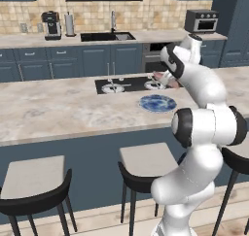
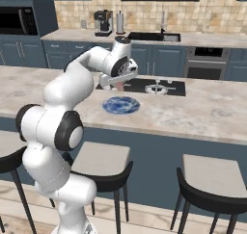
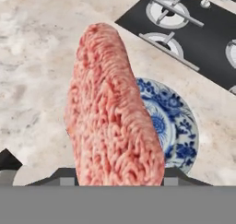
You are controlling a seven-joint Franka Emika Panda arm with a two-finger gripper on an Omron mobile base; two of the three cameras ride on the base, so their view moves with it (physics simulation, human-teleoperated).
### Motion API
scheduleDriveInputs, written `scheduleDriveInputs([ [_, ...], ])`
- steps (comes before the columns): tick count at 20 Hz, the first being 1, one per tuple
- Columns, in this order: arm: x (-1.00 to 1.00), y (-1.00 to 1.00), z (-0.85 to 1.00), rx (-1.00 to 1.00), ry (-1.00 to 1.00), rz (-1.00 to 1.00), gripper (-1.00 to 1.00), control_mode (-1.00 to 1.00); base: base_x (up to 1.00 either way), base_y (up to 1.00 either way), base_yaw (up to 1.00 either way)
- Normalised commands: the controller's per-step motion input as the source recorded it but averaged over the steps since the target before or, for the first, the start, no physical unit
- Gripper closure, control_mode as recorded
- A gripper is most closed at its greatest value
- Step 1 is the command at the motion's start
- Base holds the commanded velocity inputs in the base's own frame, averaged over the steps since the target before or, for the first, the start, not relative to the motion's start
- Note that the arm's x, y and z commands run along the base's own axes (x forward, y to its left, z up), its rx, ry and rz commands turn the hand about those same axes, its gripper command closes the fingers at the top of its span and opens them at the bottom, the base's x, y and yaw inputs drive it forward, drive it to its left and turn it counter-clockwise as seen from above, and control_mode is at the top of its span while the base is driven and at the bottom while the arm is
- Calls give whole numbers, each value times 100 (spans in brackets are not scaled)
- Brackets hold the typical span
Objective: Place the steak on the counter behind the older steak on the same shelf of the fridge to maintain FIFO order. Close the fridge door when finished.
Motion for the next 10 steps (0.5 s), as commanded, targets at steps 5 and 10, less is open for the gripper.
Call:
scheduleDriveInputs([
  [5, -35, 33, -2, -1, 0, 8, 100, -100, 0, 0, 0],
  [10, -75, 56, -3, -1, -3, 2, 100, -100, 0, 0, 0],
])
